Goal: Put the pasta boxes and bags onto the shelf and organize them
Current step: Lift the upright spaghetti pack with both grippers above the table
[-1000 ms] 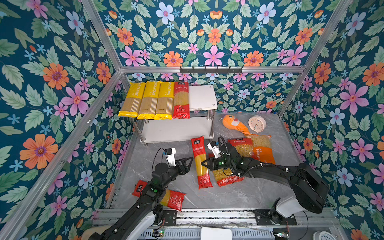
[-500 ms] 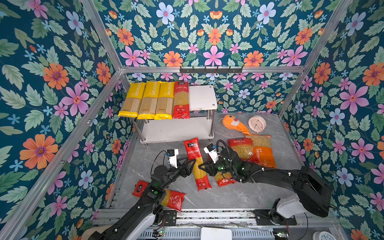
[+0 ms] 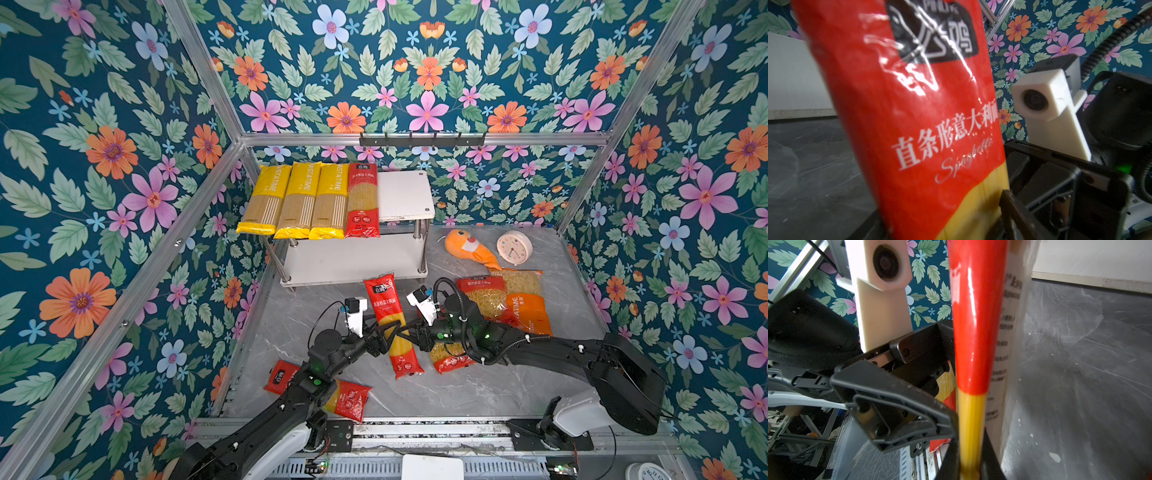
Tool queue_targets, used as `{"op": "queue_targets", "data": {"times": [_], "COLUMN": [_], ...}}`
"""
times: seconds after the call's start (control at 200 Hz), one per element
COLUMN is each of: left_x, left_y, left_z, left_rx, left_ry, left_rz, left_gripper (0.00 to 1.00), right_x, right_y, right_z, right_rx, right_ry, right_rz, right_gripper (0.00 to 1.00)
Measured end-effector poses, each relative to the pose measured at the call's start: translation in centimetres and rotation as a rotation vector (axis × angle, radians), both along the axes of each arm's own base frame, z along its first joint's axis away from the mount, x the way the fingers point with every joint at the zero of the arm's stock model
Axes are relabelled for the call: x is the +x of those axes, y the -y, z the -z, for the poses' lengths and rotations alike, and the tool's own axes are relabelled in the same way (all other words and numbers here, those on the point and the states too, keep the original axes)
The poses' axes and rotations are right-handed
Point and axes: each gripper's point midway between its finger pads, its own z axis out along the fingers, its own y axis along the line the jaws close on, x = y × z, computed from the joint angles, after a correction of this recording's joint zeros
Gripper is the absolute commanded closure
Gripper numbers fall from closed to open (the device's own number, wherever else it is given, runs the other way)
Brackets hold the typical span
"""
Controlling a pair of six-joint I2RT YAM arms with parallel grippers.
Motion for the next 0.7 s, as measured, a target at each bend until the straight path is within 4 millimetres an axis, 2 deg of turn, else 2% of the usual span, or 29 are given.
{"op": "queue_targets", "data": {"times": [0.275, 0.43, 0.7], "left_x": [-0.5, -0.9, -1.5], "left_y": [0.6, 0.9, 1.3], "left_z": [-1.1, -1.3, -2.6], "left_rx": [-0.020, -0.018, -0.047], "left_ry": [0.061, 0.081, 0.125], "left_rz": [0.040, 0.066, 0.104], "left_gripper": [0.27, 0.29, 0.30], "right_x": [-0.6, -0.5, -0.7], "right_y": [0.4, 1.3, 2.2], "right_z": [-1.0, -1.6, -3.3], "right_rx": [0.031, 0.062, 0.105], "right_ry": [0.004, -0.017, -0.004], "right_rz": [-0.053, -0.070, -0.094], "right_gripper": [1.00, 1.00, 1.00]}}
